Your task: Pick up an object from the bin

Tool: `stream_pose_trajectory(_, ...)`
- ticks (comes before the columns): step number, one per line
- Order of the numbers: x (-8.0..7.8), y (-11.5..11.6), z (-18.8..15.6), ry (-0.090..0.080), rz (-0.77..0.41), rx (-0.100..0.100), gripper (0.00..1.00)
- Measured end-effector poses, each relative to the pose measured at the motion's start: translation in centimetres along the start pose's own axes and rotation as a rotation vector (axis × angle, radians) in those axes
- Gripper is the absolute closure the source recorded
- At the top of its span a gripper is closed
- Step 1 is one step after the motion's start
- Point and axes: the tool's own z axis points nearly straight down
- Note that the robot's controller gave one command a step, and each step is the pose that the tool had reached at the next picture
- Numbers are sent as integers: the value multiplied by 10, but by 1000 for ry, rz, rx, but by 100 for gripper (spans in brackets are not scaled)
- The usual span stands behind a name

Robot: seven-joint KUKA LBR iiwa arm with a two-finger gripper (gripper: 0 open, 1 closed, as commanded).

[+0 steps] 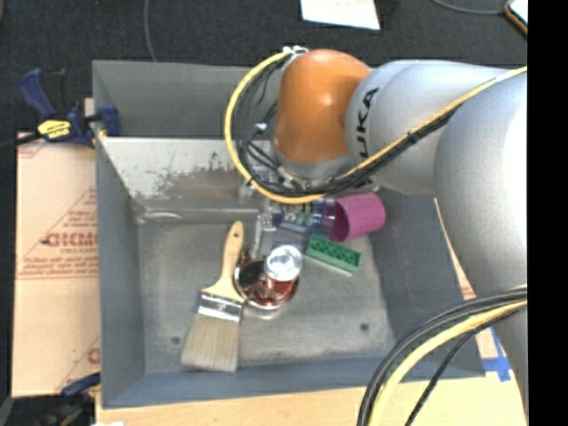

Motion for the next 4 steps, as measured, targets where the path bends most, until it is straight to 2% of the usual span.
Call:
stream_pose_trajectory(1,0,0,0,0,0,0,0)
stream_pose_trajectory(2,42,-18,73,3,68,-1,0)
stream_pose_trajectory(3,10,14,76,-21,66,-4,100)
stream_pose_trajectory(4,10,14,76,-21,66,-4,100)
